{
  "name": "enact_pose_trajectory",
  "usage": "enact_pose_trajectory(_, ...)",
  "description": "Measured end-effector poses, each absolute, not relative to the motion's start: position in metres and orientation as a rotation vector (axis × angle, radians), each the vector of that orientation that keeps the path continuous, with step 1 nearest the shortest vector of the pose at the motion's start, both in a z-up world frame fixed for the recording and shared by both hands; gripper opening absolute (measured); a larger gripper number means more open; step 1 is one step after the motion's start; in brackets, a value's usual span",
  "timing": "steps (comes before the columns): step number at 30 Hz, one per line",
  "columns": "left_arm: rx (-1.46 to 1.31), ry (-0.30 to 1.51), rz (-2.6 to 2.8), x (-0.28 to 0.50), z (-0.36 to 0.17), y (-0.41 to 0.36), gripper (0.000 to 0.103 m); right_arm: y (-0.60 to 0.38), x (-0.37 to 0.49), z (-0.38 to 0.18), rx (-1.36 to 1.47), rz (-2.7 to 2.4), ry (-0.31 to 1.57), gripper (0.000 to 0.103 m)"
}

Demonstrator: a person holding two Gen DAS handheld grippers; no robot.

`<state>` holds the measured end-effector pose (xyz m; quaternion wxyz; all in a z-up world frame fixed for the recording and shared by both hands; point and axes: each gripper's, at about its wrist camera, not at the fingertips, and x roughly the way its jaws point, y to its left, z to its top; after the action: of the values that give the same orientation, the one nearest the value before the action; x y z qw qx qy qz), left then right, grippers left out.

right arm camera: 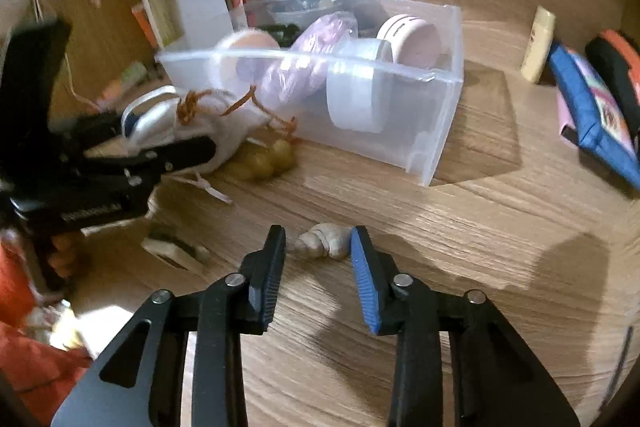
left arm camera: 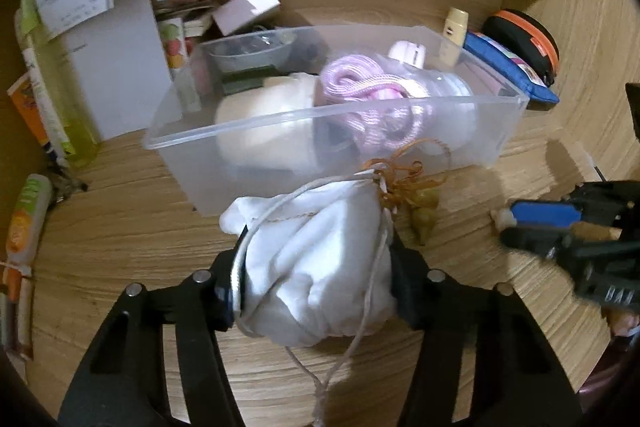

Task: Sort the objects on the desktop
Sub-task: 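Grasp the white drawstring bag with the left tool while the right tool grasps the small shell, then carry the white bag over the clear bin while the right tool carries the shell there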

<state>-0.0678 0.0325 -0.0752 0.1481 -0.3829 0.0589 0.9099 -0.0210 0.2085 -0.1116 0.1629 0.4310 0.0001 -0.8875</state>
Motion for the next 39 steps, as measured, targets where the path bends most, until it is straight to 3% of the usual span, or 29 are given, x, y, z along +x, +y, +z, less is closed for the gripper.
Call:
enact_pose_trajectory(5, -1.071, 0.153, 2.644, -0.064, -0.072, 0.025, 0.057, 0.216, -0.021, -0.102, 1.194, -2.562, -0.057, 0.015)
enact_pose_trajectory(11, -1.065, 0.103, 2.638, -0.059, -0.067, 0.015, 0.056, 0.216, -0.020, -0.101, 1.206, -2.576, -0.035, 0.015)
enact_pose_trajectory(16, -1.105, 0.092, 2.588, -0.059, -0.067, 0.008, 0.056, 0.213, -0.022, -0.109, 1.245, -2.581, 0.029, 0.028)
enact_pose_trajectory(25, -1.146, 0.185, 2.590, -0.056, -0.074, 0.003, 0.056, 0.195, -0.035, -0.120, 1.275, -2.567, 0.130, 0.029)
enact_pose_trajectory(28, -1.140, 0.211, 2.628, -0.059, -0.076, -0.002, 0.056, 0.189, -0.036, -0.121, 1.269, -2.560, 0.174, 0.026)
enact_pose_trajectory(31, -1.132, 0.195, 2.671, -0.063, -0.076, -0.010, 0.056, 0.185, -0.036, -0.124, 1.267, -2.551, 0.204, 0.016)
enact_pose_trajectory(39, -1.023, 0.124, 2.742, -0.057, -0.054, -0.023, 0.056, 0.191, -0.035, -0.118, 1.254, -2.565, 0.137, 0.015)
